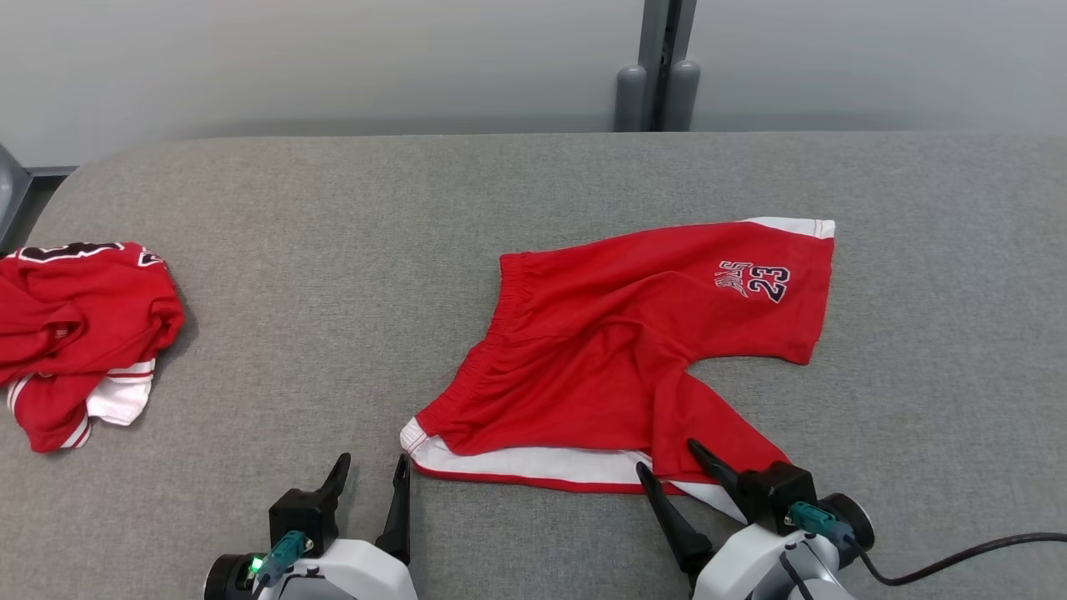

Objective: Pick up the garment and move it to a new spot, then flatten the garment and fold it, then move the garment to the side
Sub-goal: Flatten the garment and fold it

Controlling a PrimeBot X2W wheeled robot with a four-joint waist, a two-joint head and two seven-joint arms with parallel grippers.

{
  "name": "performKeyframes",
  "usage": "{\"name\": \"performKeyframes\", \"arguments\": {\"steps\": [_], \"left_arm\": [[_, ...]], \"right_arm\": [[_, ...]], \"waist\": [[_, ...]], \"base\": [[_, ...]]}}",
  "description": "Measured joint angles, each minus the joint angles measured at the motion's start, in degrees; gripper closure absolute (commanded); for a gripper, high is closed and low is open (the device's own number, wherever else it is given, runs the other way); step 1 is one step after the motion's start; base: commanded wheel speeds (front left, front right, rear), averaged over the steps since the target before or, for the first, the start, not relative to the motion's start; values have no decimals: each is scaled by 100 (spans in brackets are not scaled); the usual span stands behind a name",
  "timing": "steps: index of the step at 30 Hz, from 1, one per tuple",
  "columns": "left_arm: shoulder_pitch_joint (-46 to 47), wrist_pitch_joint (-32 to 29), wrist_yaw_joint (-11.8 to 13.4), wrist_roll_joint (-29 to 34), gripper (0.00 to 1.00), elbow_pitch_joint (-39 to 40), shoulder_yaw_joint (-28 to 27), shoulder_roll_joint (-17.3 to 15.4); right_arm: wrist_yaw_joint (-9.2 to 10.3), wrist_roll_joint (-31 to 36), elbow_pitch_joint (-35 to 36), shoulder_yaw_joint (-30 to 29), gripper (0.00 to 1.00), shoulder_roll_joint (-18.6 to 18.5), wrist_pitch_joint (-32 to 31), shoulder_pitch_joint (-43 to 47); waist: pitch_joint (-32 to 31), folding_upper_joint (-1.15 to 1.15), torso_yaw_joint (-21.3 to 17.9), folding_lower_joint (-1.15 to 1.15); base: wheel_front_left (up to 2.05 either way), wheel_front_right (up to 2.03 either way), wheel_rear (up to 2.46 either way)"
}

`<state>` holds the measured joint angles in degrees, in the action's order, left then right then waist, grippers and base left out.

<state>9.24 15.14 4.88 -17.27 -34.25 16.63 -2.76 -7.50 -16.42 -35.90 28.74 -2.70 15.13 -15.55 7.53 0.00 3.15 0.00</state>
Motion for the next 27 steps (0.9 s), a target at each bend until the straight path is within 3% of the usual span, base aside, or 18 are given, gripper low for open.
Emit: {"name": "performKeyframes", "arguments": {"steps": [4, 5, 7, 8, 9, 13, 18, 19, 20, 21, 25, 27], "left_arm": [[-55, -1, 7, 9, 0, 11, -29, 0], [-54, 0, 7, 13, 0, 24, -58, -1], [-55, 0, 7, 13, 0, 26, -65, -1], [-57, 0, 7, 13, 0, 30, -74, -1], [-60, 0, 7, 12, 0, 41, -81, -1], [-93, 0, 9, 12, 0, 82, -108, -1], [-145, 0, 5, 15, 0, 126, -143, 1], [-147, 0, 4, 27, 0, 141, -155, 0], [-147, -1, 2, 53, 0, 155, -176, 1], [-150, 0, -3, 76, 0, 172, -192, 0], [-205, 0, -2, 187, 0, 229, -286, 1], [-269, 0, -3, 268, 0, 277, -349, 2]], "right_arm": [[0, 260, -225, -122, 0, -2, 0, -94], [0, 345, -358, -198, 6, 1, 0, -136], [0, 425, -399, -235, 52, -2, 1, -159], [0, 437, -428, -299, 86, 1, 0, -167], [0, 439, -447, -352, 100, 1, 0, -170], [0, 455, -380, -681, 100, -3, 0, -209], [0, 590, -180, -1521, 100, -27, 1, -269], [0, 661, -182, -1733, 67, -85, 1, -282], [0, 742, -182, -1951, 9, -141, 0, -303], [0, 818, -202, -2208, 0, -180, 0, -345], [2, 1210, -65, -3316, 0, -280, 0, -454], [2, 1358, 46, -3574, 0, -230, 0, -418]], "waist": [[28, 0, 124, 0], [47, 0, 193, 0], [52, 0, 220, 0], [56, 0, 240, 0], [59, 0, 251, 0], [52, 0, 232, 0], [-13, 0, 146, 0], [-35, 0, 128, 0], [-57, 0, 109, 0], [-81, 0, 90, 0], [-214, 0, 29, 0], [-293, 0, 4, 0]], "base": [[0, 0, 0], [0, 0, 0], [0, 0, 0], [0, 0, 0], [0, 0, 0], [0, 0, 0], [0, 0, 0], [0, 0, 0], [0, 0, 0], [0, 0, 0], [0, 0, 0], [0, 0, 0]]}}
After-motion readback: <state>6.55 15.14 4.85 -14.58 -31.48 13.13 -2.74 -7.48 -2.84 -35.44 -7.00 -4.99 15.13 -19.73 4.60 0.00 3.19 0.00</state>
